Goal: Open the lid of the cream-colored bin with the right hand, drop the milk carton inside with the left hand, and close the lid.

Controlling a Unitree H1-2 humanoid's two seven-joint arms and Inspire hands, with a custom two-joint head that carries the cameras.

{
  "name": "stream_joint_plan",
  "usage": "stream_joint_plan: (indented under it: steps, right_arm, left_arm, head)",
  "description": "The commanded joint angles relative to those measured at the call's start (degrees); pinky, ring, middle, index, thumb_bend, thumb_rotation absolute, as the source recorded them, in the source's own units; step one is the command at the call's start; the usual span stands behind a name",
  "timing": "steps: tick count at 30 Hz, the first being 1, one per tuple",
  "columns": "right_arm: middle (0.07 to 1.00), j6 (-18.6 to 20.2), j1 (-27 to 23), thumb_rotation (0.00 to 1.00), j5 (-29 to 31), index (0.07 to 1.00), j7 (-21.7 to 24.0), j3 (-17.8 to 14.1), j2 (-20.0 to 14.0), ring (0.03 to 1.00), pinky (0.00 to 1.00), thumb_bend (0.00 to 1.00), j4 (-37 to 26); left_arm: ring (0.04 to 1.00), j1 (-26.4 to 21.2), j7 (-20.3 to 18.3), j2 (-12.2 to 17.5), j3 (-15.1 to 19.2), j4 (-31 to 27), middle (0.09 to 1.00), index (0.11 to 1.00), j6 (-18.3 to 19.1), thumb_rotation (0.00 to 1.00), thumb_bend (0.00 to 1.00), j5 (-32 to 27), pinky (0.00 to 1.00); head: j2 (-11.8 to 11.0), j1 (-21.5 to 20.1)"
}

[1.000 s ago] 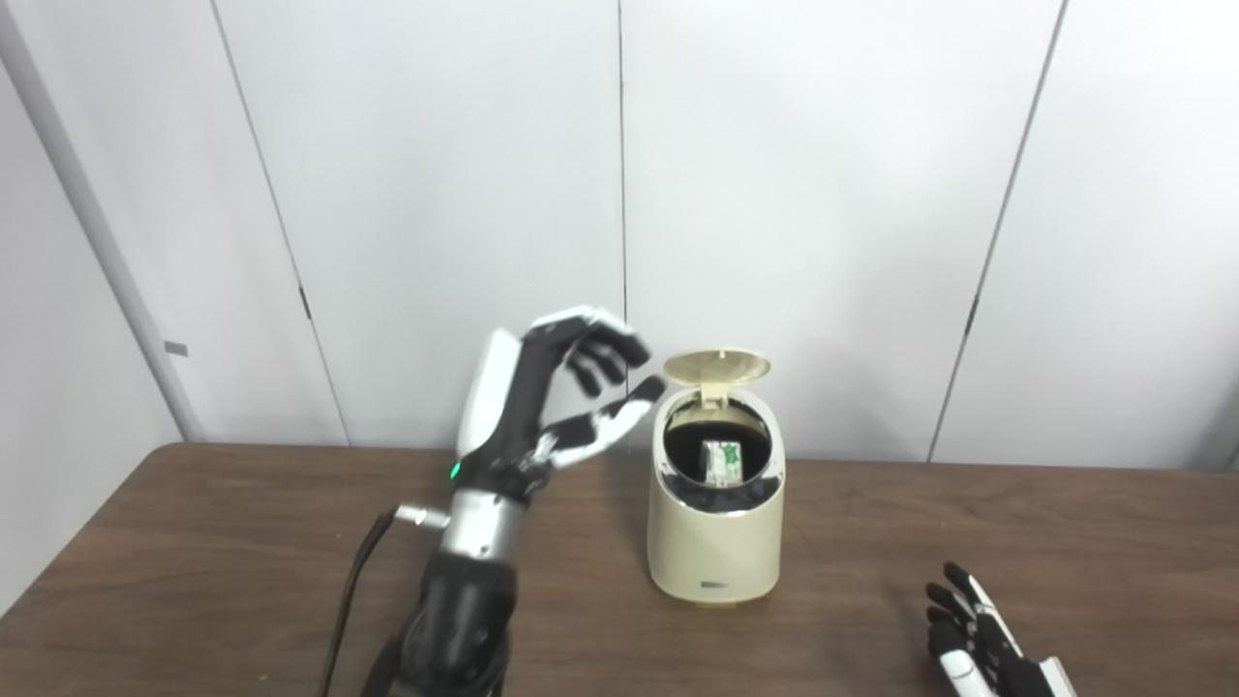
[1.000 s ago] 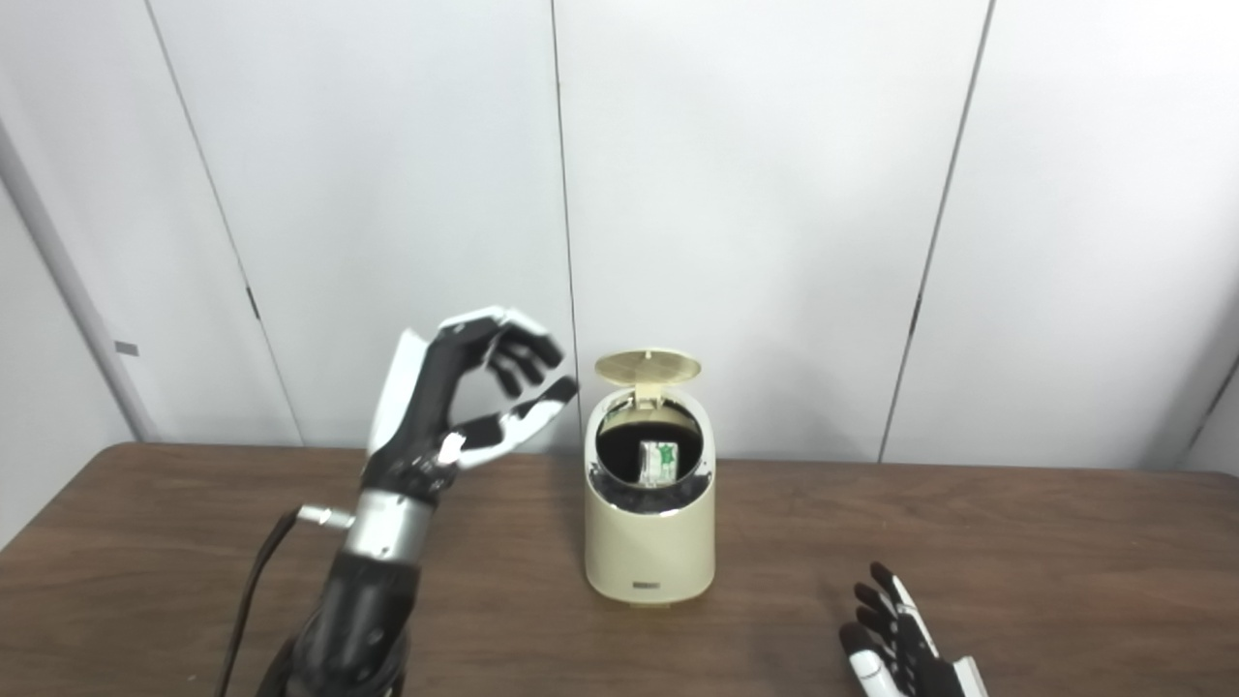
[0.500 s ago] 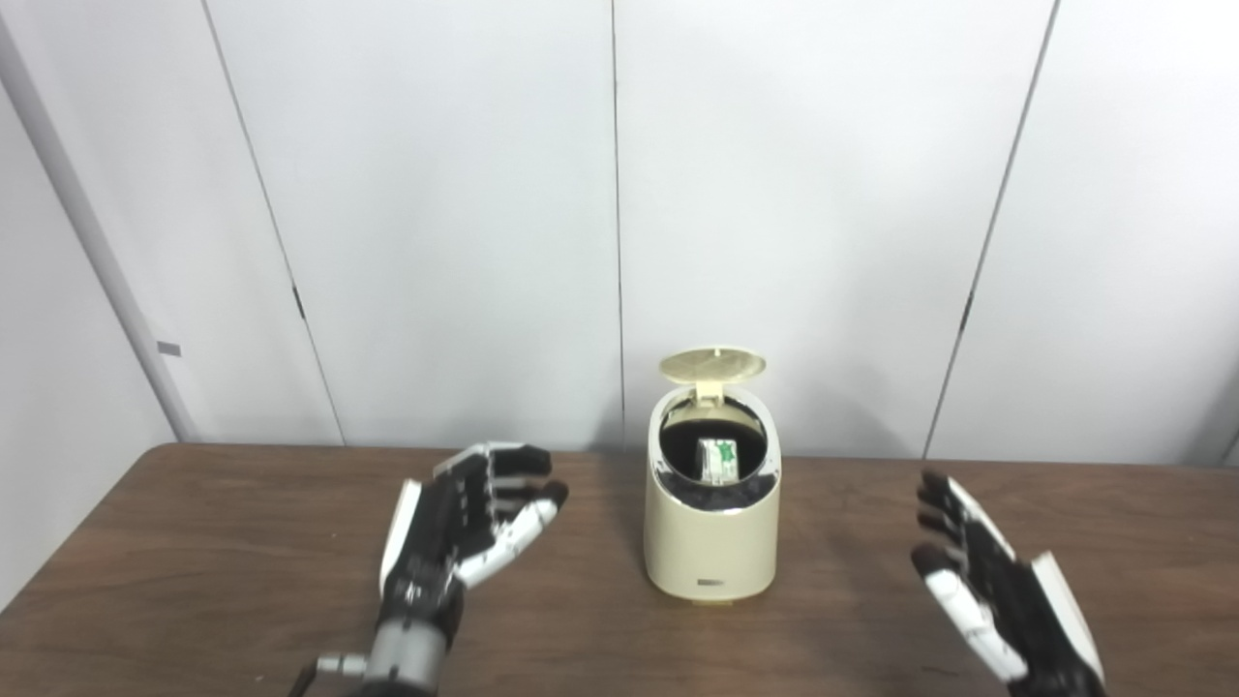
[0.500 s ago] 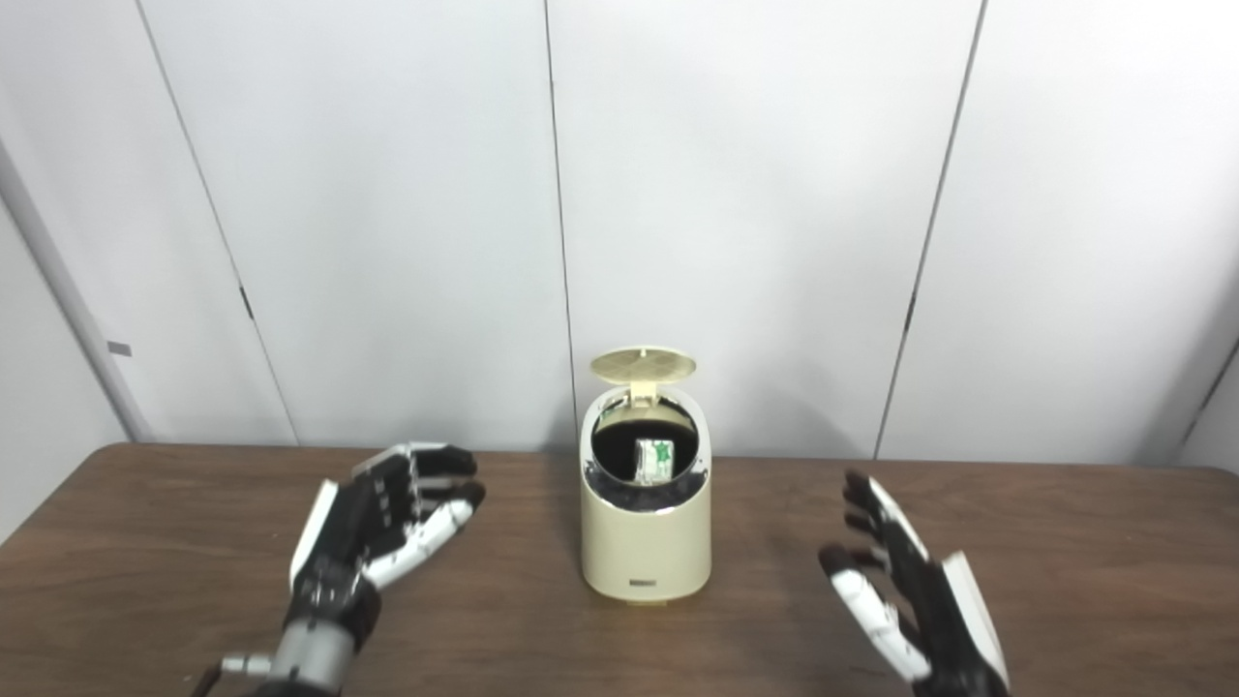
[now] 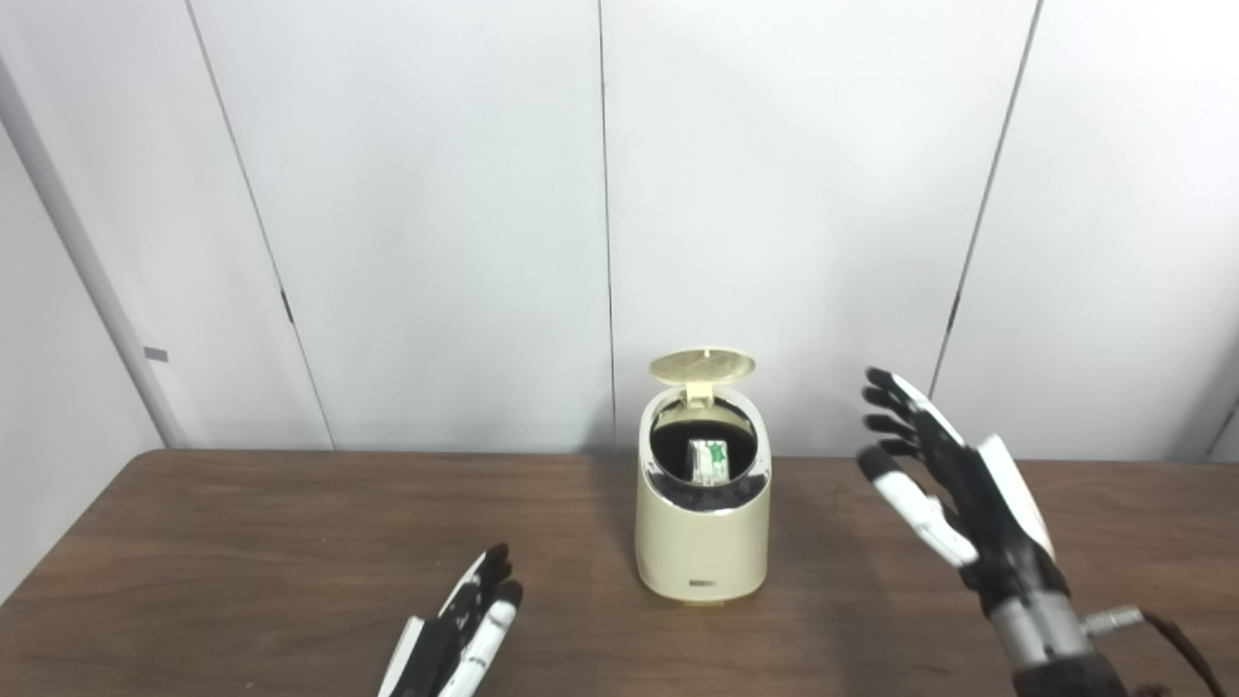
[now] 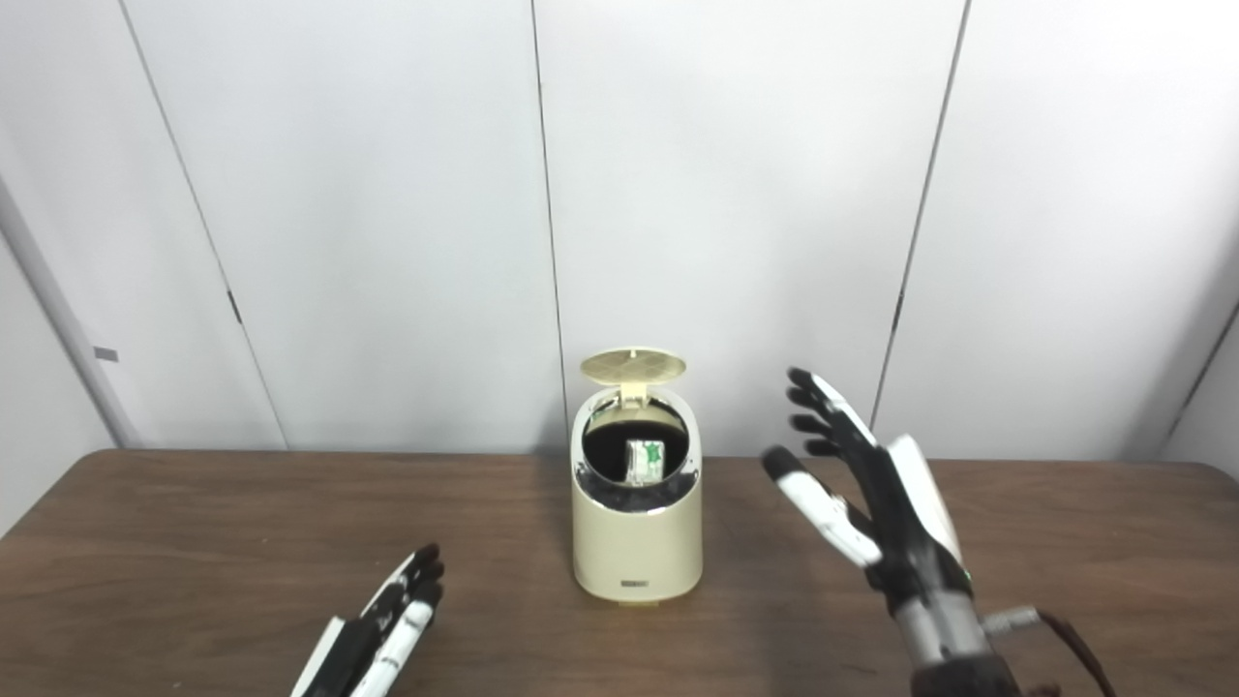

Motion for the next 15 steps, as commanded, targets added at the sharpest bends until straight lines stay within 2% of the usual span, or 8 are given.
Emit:
stream_joint_plan:
  steps: [1, 4, 7, 9, 15]
  right_arm:
    - [0.934, 0.92, -3.92, 0.93, -1.24, 0.903, 0.74, 0.38, -0.63, 0.864, 0.72, 0.56, -2.47]
    - [0.965, 2.30, -6.86, 0.92, -3.40, 0.897, 1.56, 1.29, -0.95, 0.931, 0.74, 0.57, -1.88]
    - [0.958, 4.37, -10.12, 0.96, -7.76, 0.890, 3.31, 3.45, -2.16, 0.961, 0.79, 0.57, -1.24]
    - [0.948, 4.60, -12.18, 0.96, -8.93, 0.886, 4.52, 4.59, -2.78, 0.958, 0.85, 0.54, -0.19]
    - [0.945, 4.84, -16.06, 0.94, -10.65, 0.887, 7.04, 6.97, -3.31, 0.951, 0.85, 0.52, 2.78]
  left_arm:
    - [0.997, -0.26, 0.06, 0.74, 0.11, 0.56, 0.998, 1.000, -2.94, 0.89, 0.54, -0.08, 1.00]
    - [0.998, 0.44, 0.28, 0.57, 0.09, 1.53, 1.000, 1.000, -4.29, 0.91, 0.53, -0.15, 1.00]
    - [1.000, 1.19, 0.23, 0.42, -0.02, 2.25, 1.000, 1.000, -5.02, 0.91, 0.57, -0.29, 1.00]
    - [1.000, 1.65, 0.25, 0.18, 0.03, 2.72, 1.000, 1.000, -5.35, 0.90, 0.58, -0.57, 1.00]
    - [0.991, 2.73, 0.37, -0.15, -0.20, 3.19, 0.984, 1.000, -6.51, 0.90, 0.53, -0.29, 1.00]
  head:
    - [0.06, -0.04]
    - [0.17, -0.19]
    - [0.21, 0.16]
    - [0.27, 0.32]
    - [0.60, -0.55]
